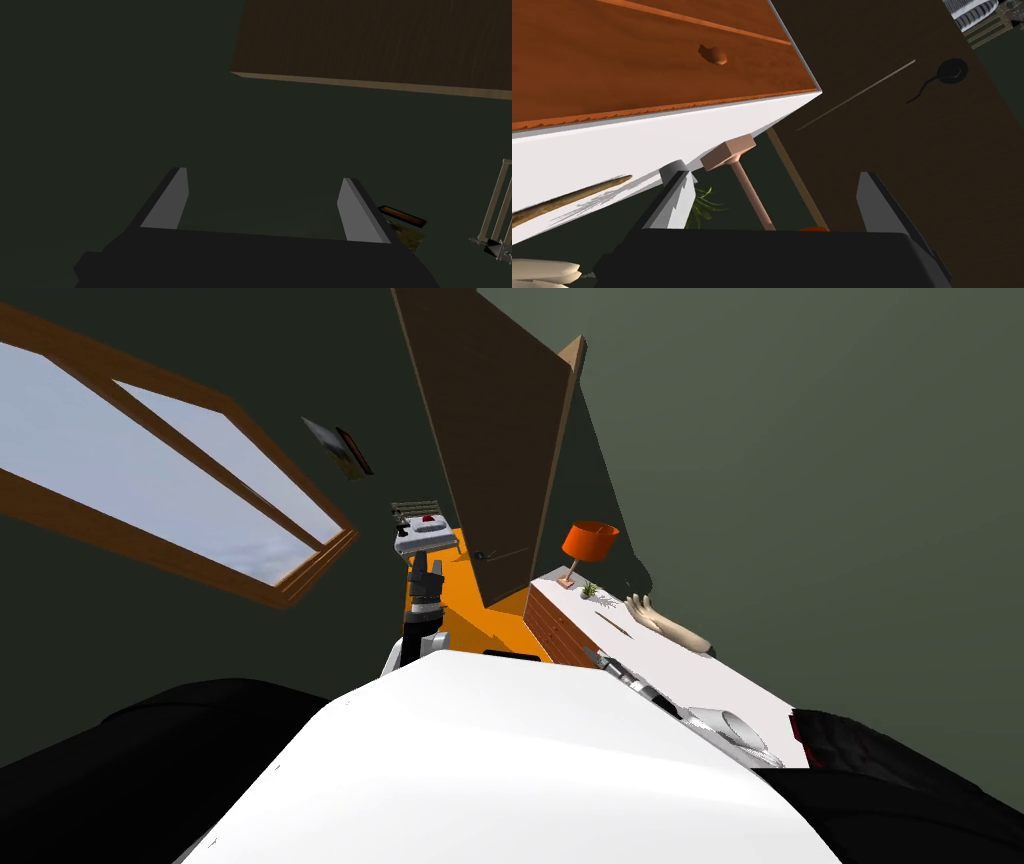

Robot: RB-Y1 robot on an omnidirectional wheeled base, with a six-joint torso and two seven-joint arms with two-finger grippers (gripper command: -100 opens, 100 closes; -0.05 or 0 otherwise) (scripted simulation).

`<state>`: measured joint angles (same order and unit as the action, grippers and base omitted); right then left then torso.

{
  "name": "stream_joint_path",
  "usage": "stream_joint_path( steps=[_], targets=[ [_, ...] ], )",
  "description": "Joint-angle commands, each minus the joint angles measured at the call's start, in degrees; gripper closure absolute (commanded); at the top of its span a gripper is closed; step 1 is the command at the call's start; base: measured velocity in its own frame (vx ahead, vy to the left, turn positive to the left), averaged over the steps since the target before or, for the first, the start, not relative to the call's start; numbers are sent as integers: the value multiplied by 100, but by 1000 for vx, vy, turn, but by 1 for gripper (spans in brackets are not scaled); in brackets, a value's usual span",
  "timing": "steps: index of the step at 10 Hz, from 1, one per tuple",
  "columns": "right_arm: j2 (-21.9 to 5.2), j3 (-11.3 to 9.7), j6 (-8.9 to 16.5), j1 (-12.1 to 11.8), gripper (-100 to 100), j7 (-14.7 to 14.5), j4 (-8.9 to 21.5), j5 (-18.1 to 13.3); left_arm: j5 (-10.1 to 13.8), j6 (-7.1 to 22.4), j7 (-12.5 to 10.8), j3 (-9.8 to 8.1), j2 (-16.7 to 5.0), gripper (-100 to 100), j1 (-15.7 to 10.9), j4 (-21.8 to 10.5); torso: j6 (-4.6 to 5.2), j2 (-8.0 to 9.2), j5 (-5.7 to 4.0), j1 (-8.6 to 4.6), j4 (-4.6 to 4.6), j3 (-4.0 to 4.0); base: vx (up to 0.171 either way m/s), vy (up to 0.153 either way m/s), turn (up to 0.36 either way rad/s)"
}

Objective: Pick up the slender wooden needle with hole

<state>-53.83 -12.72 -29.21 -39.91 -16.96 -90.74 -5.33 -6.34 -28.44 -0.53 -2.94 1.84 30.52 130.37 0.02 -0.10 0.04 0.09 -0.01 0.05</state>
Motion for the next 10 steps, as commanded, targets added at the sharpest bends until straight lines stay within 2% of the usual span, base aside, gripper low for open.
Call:
stream_joint_path(
  steps=[1, 2, 3, 4, 5, 6, 7, 8, 9, 10],
  targets=[
    [-286, -86, -27, -73, -100, -74, 286, -101, 0, 0, 0, 0, 0, 0, 0, 0, 0, 0, 0, 0, 0, 0, 48, 42, 129],
    [-324, -86, -27, -73, -100, -74, 378, -101, 0, 0, 0, 0, 0, 0, 0, 0, -3, -6, 0, 2, -1, 3, 42, 29, 66],
    [-565, -174, -42, -104, -100, -133, 644, -197, 0, 0, 0, 0, 0, 0, 0, 0, 0, -4, -1, 0, -1, 3, 51, 26, 116],
    [-573, -174, -42, -104, -100, -133, 694, -197, 0, 0, 0, 0, 0, 0, 0, 0, -2, -7, 0, -2, -1, 4, 47, 17, 66],
    [-805, -266, -56, -129, -100, -191, 860, -298, 0, 0, 0, 0, 0, 0, 0, 0, 0, -6, -2, -4, -1, 4, 58, 25, 123],
    [-805, -266, -56, -129, -100, -191, 1004, -298, 0, 0, 0, 0, 0, 0, 0, 0, -3, -10, -1, -3, -2, 6, 59, 18, 82],
    [-1016, -363, -70, -145, -100, -248, 1181, -404, 0, 0, 0, 0, 0, 0, 0, 0, 0, -10, -1, -4, -2, 6, 69, 11, 156],
    [-1016, -363, -70, -145, -100, -248, 1254, -404, 0, 0, 0, 0, 0, 0, 0, 0, -4, -15, -2, -6, -3, 8, 61, 12, 69],
    [-1206, -465, -83, -155, -100, -304, 1469, -515, 0, 0, 0, 0, 0, 0, 1, 0, 0, -13, -3, -6, -3, 8, 85, 20, 132],
    [-1206, -465, -83, -155, -100, -304, 1604, -515, 0, 0, 0, 0, 0, 0, 0, 0, -2, -18, -1, -4, -4, 10, 70, 7, 69]
  ],
)
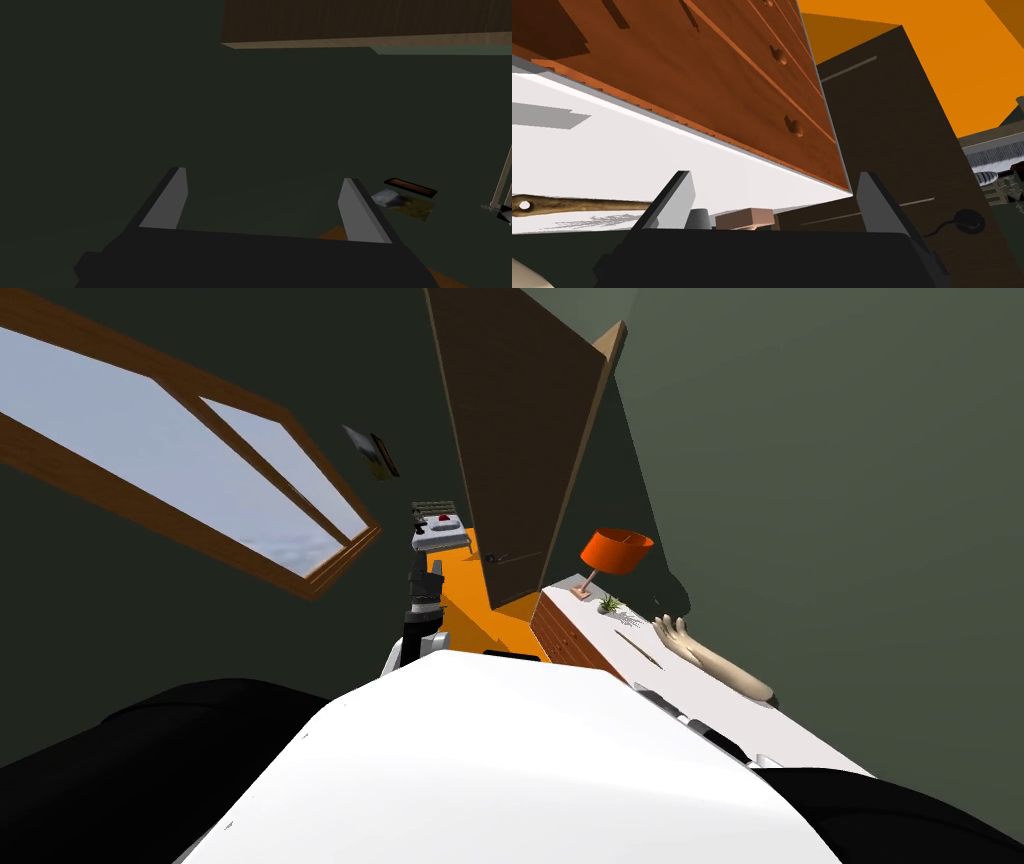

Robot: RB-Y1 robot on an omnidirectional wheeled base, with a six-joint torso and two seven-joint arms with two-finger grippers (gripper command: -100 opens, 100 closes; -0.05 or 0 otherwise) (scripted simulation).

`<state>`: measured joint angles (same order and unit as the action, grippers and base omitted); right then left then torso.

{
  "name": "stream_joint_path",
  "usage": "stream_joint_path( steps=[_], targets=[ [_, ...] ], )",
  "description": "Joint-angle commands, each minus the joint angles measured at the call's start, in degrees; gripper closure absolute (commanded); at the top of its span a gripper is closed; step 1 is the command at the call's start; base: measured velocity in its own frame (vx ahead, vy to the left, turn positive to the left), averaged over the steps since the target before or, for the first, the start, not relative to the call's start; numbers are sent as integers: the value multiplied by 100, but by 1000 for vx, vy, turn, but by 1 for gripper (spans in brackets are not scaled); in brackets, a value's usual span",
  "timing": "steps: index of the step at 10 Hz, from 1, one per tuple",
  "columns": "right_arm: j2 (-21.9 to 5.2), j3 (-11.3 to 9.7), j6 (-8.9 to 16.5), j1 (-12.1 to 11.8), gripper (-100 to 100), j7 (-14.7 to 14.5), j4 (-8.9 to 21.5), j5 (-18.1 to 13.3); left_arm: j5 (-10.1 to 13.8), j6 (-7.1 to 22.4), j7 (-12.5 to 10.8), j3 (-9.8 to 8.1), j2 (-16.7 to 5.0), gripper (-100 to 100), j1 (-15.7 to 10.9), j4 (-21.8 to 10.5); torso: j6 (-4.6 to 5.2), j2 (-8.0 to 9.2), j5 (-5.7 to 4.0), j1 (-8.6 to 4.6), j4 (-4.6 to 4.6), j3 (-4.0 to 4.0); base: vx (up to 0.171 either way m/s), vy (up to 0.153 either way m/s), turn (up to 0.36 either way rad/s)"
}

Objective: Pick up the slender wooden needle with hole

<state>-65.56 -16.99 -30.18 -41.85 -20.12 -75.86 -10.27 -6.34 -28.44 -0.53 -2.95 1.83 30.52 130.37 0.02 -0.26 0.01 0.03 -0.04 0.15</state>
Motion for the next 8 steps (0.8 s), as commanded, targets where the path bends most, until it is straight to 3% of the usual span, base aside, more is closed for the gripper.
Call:
stream_joint_path(
  steps=[1, 2, 6, 7, 8],
  targets=[
    [-201, -145, 1, 38, -100, -42, 286, -136, 0, 0, 0, 0, 0, 0, 0, 0, 0, 0, 0, 0, 0, 0, 79, 2, 127],
    [-201, -145, 1, 38, -100, -42, 402, -136, 0, 0, 0, 0, 0, 0, 0, 0, -3, -4, -1, -3, 0, 2, 70, -7, 74],
    [-649, -614, -52, 89, -100, -240, 1420, -618, 0, 0, 0, 0, 0, 0, 1, 0, -5, -30, -2, -11, -6, 16, 136, -19, 182],
    [-649, -614, -52, 89, -100, -240, 1420, -618, 0, 0, 0, 0, -1, 0, 1, 0, -4, -44, -5, -18, -9, 25, 130, -30, 100],
    [-708, -735, -65, 113, -100, -284, 1639, -740, 0, 0, 0, -1, 0, 0, 1, 0, 0, -28, -3, -11, -7, 17, 90, -20, 149]
  ],
)
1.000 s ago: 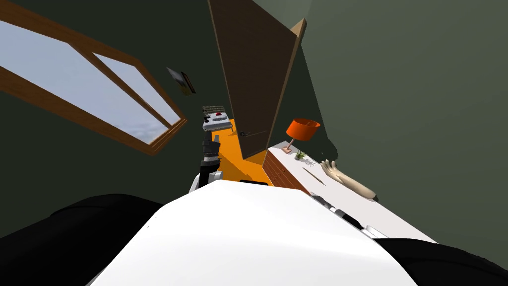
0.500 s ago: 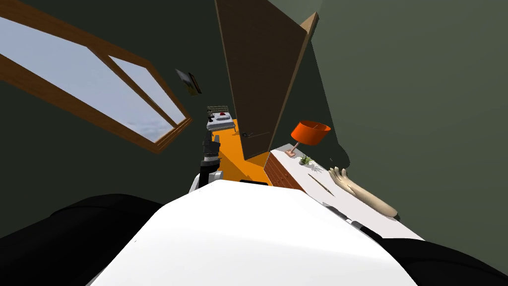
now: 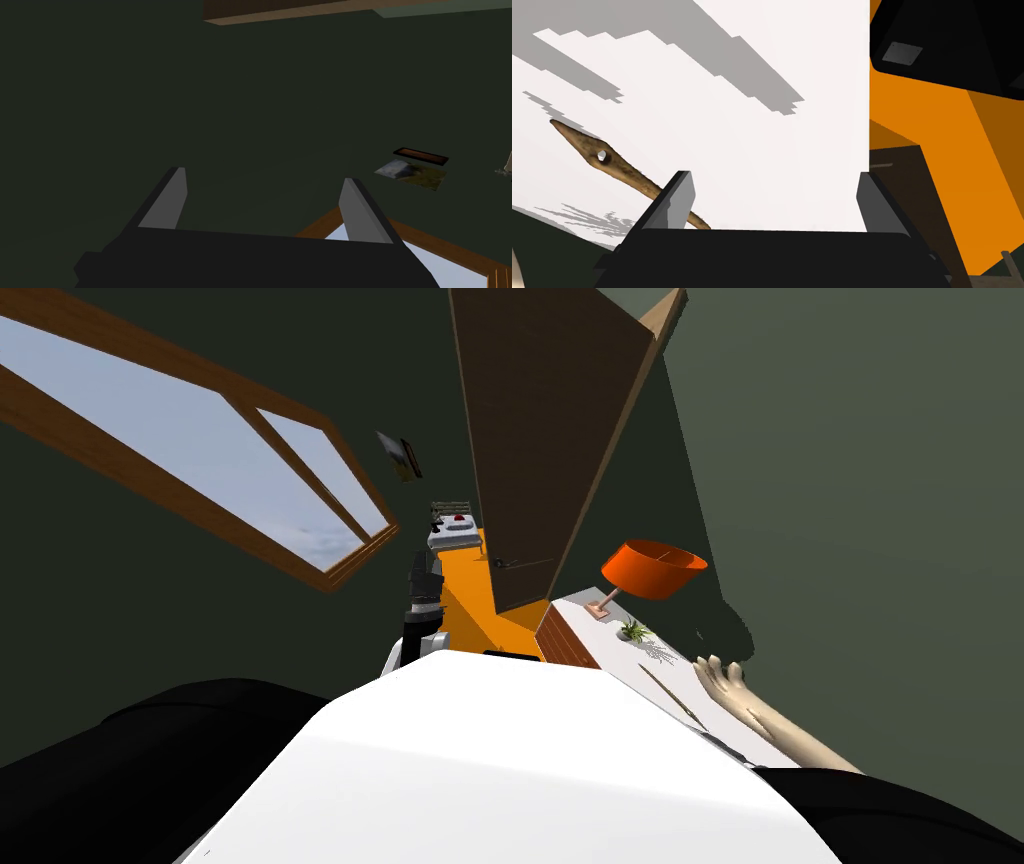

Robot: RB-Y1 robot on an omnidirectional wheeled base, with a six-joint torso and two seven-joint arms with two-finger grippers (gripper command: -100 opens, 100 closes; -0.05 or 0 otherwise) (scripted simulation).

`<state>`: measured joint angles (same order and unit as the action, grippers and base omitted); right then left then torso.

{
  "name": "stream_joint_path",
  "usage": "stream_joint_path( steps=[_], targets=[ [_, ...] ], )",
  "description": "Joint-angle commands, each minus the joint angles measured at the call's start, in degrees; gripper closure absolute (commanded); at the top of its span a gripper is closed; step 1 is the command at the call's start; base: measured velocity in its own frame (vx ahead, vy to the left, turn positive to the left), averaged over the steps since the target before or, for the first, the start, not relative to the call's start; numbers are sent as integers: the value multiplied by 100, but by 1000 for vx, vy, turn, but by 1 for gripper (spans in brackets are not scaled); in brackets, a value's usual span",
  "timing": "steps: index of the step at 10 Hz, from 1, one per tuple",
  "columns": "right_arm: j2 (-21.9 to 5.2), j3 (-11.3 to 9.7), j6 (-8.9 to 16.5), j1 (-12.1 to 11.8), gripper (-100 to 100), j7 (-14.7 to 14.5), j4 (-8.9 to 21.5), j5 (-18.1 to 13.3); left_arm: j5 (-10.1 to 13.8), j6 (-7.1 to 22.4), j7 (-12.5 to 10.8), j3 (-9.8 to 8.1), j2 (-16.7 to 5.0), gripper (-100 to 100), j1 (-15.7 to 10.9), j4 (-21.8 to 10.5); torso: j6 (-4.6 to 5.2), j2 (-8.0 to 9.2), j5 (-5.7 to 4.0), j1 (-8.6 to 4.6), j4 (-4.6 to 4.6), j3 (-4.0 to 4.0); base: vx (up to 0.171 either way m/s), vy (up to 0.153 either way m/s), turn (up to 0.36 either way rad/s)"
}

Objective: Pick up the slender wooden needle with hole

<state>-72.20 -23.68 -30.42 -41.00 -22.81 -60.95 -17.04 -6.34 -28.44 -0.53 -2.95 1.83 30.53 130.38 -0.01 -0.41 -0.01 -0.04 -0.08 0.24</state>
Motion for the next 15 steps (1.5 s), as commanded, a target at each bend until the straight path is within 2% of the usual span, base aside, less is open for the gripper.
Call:
stream_joint_path(
  steps=[1, 3, 4, 5, 6, 7, 8, 9, 11, 12, 13, 14, 15],
  targets=[
    [-84, -186, -54, 56, -100, -58, 286, -182, 0, 0, 0, 0, 0, 0, 0, 0, 0, 0, 0, 0, 0, 0, 108, -43, 187],
    [-108, -419, -78, 120, -100, -132, 706, -411, 0, 0, 0, 0, 0, 0, 1, 0, 0, -13, -3, -16, -2, 7, 167, -72, 186],
    [-75, -633, -100, 188, -100, -194, 990, -617, 0, 0, 0, -1, -1, 0, 1, 0, -1, -26, -6, -19, -5, 14, 228, -85, 286],
    [-43, -728, -110, 221, -100, -219, 1105, -708, 0, 0, 0, -1, -1, 0, 1, 0, -4, -43, -5, -23, -9, 24, 198, -88, 206],
    [-6, -813, -118, 252, -100, -241, 1203, -789, 0, 0, 0, -1, -1, 0, 2, 0, 0, -39, -7, -21, -9, 23, 138, -89, 94],
    [-6, -813, -118, 252, -100, -241, 1203, -789, 0, 0, 0, -1, -1, 0, 1, 0, 3, -21, -5, -19, -5, 13, 75, -51, 23],
    [71, -946, -130, 306, -100, -274, 1346, -918, 0, 0, 0, -1, 0, 0, 1, 0, 5, 1, -4, -5, 0, 0, 83, -39, 126],
    [104, -992, -134, 327, -100, -285, 1393, -963, 0, 0, 0, 0, 0, 0, 0, 0, 1, 4, -1, 0, 1, -3, 103, -63, 98],
    [74, -972, -91, 290, -100, -269, 1318, -941, 0, 0, 0, 0, 0, 0, 0, 0, 6, 15, -1, 3, 3, -8, 35, -25, 10],
    [77, -975, -104, 296, 0, -274, 1332, -945, 0, 0, 0, 0, 0, 0, 0, 0, 7, 29, 2, 13, 6, -16, 0, 0, 0],
    [216, -849, -220, 370, -100, -311, 1575, -1081, 0, 0, 0, 0, 0, 0, 0, 0, 7, 36, 3, 18, 8, -21, -4, 1, 59],
    [355, -723, -337, 445, -100, -348, 1734, -1217, 0, 0, 0, 0, 1, 0, -1, 0, 6, 41, 3, 20, 9, -23, -11, 3, 101],
    [355, -723, -337, 445, -100, -348, 1820, -1217, 0, 0, 0, 0, 1, 0, -1, 0, 5, 44, 3, 21, 10, -25, -10, 1, 31]
  ],
)
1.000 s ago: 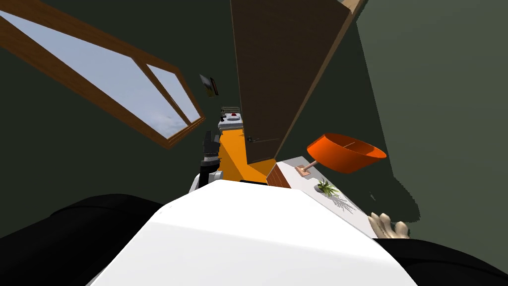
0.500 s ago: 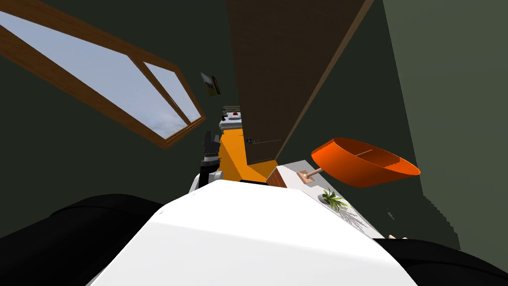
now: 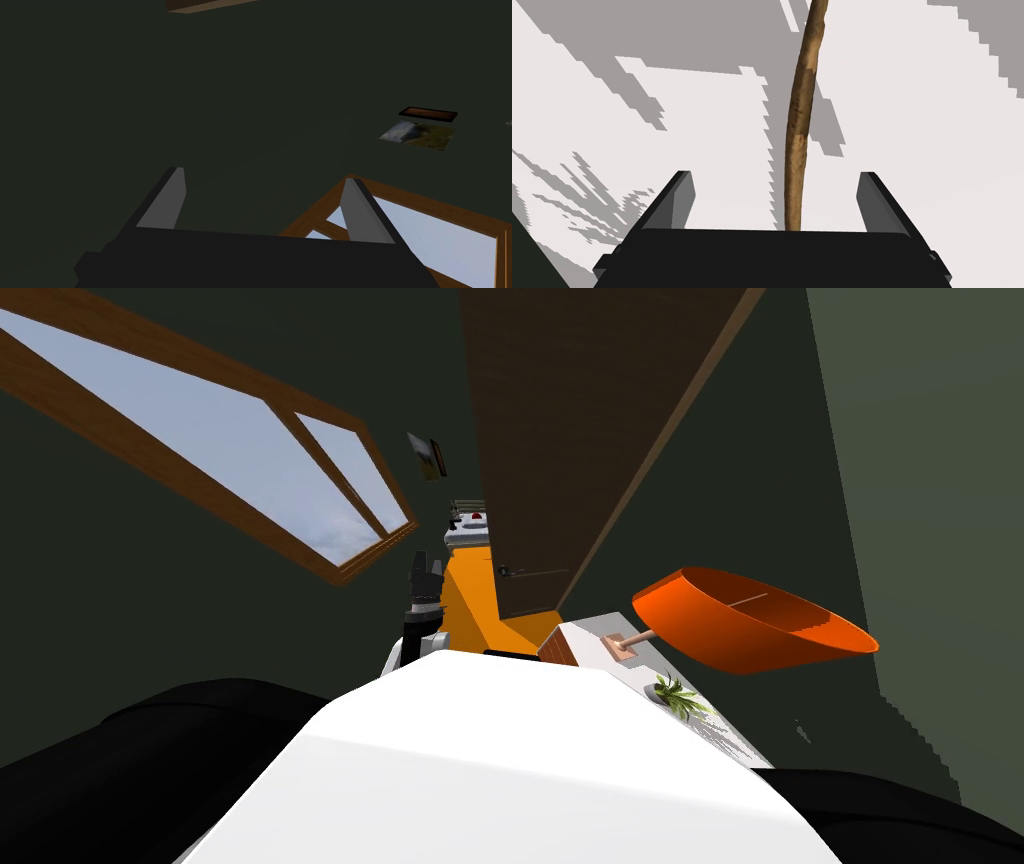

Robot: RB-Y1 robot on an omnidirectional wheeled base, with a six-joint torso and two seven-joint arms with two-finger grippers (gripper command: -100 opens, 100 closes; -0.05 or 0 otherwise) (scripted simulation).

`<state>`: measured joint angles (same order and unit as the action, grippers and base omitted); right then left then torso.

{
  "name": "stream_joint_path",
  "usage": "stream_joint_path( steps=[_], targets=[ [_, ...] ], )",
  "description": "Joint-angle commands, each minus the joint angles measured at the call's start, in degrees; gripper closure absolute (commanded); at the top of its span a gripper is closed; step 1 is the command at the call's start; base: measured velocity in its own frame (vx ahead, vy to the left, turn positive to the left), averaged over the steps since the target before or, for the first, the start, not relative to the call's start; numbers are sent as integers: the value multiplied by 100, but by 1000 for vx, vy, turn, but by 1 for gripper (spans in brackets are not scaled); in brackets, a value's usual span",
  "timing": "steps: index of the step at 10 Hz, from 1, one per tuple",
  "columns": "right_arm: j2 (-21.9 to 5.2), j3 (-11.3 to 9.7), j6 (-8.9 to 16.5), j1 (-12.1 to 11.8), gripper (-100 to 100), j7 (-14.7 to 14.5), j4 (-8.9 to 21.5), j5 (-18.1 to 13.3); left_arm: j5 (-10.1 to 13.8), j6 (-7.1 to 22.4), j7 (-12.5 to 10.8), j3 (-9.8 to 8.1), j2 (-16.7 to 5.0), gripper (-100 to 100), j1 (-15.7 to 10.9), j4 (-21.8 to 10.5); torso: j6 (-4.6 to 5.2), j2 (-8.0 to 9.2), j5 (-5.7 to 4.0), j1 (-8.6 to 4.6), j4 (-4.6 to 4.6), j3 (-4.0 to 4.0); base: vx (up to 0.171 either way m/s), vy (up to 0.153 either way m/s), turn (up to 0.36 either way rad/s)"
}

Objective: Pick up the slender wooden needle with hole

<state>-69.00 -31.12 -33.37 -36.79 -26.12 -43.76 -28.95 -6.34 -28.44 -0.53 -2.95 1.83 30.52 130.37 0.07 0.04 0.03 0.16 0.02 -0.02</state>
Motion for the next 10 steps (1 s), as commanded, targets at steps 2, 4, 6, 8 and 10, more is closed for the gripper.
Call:
stream_joint_path(
  steps=[2, 4, 6, 8, 10],
  targets=[
    [174, 146, -159, 98, -100, -54, 345, -163, 0, 0, 0, 0, 0, 0, 0, 0, -2, 1, 0, 0, 0, -1, -11, 2, 38],
    [314, 271, -276, 172, -100, -91, 589, -299, 0, 0, 0, 0, 0, 0, 0, 0, -2, 0, 0, 1, 0, 0, -7, 3, 45],
    [454, 397, -393, 247, -100, -128, 834, -435, 0, 0, 0, 0, 0, 0, 0, 0, -1, 0, 0, 1, 0, 0, -7, 2, 37],
    [593, 522, -511, 321, -100, -165, 1078, -572, 0, 0, 0, 0, 0, 0, 0, 0, -1, 0, 0, 1, 0, 0, -8, 2, 47],
    [733, 647, -628, 395, -100, -202, 1323, -708, 0, 0, 0, 0, 0, 0, 0, 0, -1, 0, 0, 1, 0, 0, -9, 2, 44]
  ],
)
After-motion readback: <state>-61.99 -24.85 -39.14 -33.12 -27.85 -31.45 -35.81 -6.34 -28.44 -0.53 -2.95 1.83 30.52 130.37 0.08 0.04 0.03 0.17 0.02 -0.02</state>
